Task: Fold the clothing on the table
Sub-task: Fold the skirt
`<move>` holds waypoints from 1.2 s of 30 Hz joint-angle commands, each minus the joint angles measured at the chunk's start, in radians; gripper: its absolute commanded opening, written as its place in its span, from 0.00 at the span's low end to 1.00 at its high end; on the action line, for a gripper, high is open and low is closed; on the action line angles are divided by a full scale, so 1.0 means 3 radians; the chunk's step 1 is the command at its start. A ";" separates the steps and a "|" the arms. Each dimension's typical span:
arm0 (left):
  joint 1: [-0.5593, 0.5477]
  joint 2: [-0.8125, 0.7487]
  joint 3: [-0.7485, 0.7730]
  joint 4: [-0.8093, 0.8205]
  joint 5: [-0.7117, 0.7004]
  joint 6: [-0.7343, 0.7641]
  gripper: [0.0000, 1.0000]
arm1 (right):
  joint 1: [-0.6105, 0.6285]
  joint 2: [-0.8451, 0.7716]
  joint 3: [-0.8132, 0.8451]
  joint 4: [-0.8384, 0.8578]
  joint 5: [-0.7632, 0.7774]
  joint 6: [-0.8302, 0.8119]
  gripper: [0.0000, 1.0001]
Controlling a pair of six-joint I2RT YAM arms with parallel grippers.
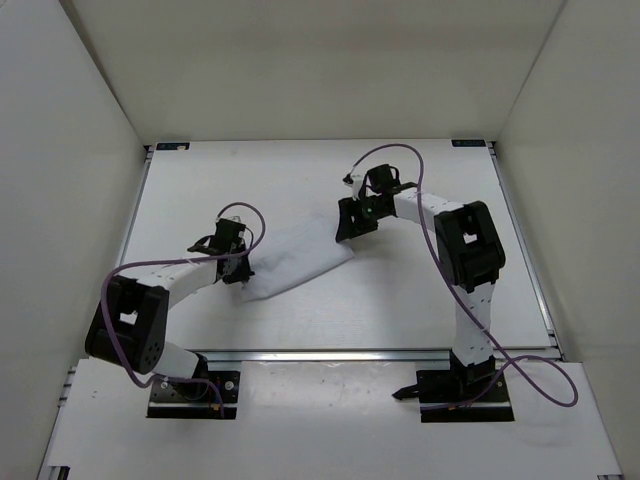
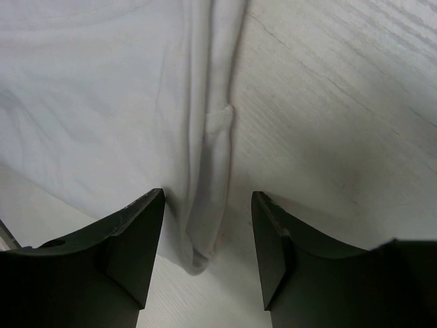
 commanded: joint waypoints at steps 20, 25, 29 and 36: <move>-0.0189 0.0767 0.0667 -0.0029 0.0317 0.0126 0.00 | -0.0021 0.0513 0.0355 -0.0281 -0.0194 0.0133 0.00; -0.0454 0.0936 0.0878 0.0011 0.0399 0.0182 0.00 | -0.0164 0.0298 0.0676 -0.0444 -0.0071 0.0123 0.00; -0.0491 0.1104 0.0970 0.0083 0.0603 0.0162 0.00 | -0.0139 0.0212 0.1187 -0.0797 0.0133 0.0031 0.00; -0.0557 0.1237 0.1082 0.0206 0.0828 0.0167 0.00 | 0.0265 0.0145 0.1868 -0.1314 0.0777 -0.0317 0.00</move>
